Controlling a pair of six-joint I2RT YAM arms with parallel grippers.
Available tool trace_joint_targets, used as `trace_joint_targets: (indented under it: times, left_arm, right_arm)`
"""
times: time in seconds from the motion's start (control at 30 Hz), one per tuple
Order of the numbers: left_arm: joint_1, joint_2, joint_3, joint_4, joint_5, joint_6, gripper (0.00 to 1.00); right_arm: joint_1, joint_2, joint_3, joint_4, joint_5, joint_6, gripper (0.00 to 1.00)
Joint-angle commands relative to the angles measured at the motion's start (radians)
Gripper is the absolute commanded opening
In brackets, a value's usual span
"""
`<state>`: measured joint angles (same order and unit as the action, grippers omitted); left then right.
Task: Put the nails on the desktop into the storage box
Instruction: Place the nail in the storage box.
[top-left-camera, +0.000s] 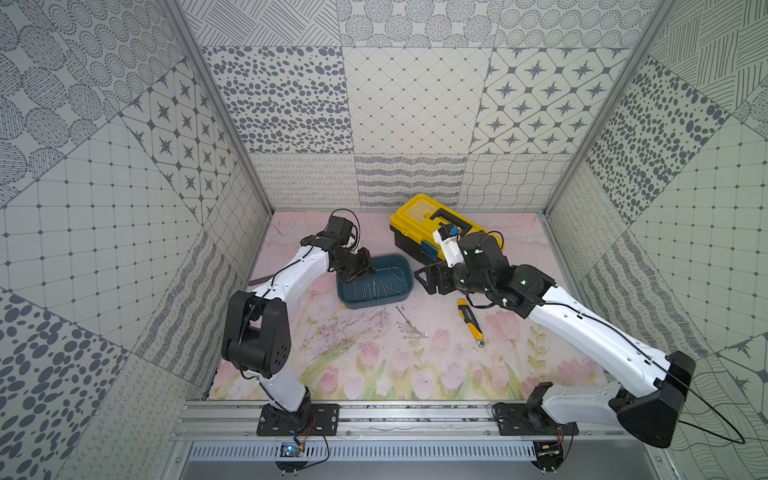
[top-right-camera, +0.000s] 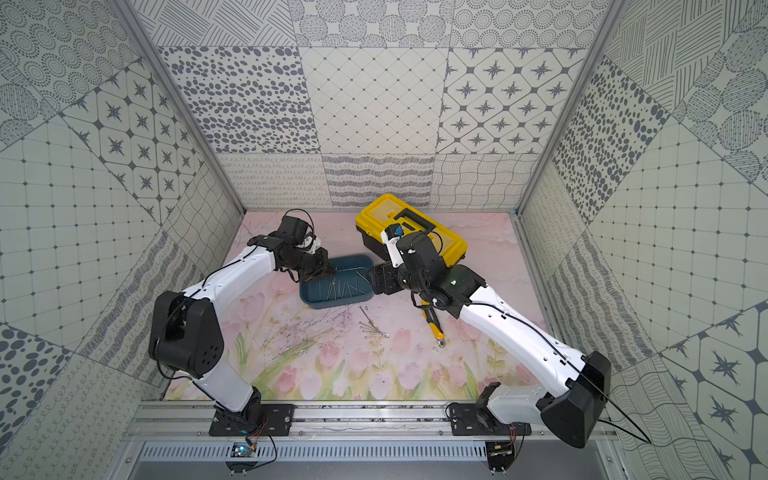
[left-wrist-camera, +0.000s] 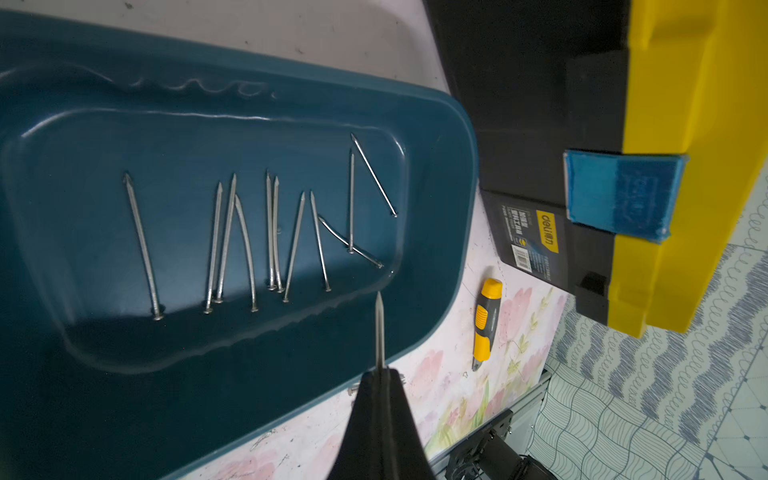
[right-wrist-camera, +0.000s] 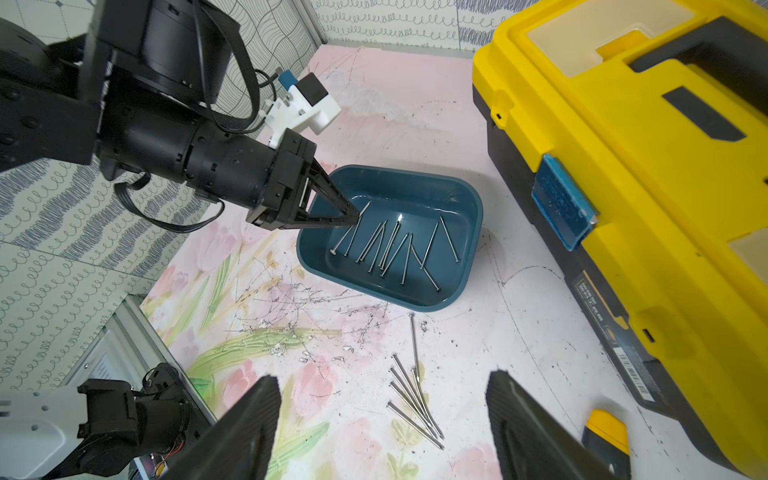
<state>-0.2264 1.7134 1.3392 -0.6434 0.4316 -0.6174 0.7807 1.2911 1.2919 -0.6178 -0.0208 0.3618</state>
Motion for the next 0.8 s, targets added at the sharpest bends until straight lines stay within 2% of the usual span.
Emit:
trace_joint_targets:
  times: [0.0,0.3,0.47,0.77]
  left_arm:
    - [0.008,0.038,-0.056,0.159,-0.031,-0.024,0.00]
    - [0.003,0.105,-0.128,0.266,-0.080,-0.004,0.00]
    - [-0.007,0.146,-0.119,0.281,-0.096,0.009,0.00]
    - [-0.008,0.202,-0.121,0.313,-0.098,0.022,0.00]
  right_arm:
    - [0.005,0.001,0.043,-0.007,0.028,-0.013,0.83]
    - [0.005,-0.011,0.047,-0.031,0.030,-0.010,0.84]
    - [0.005,-0.016,0.024,-0.032,-0.004,0.012,0.84]
    - [0.005,0.022,0.089,-0.044,-0.028,0.017,0.84]
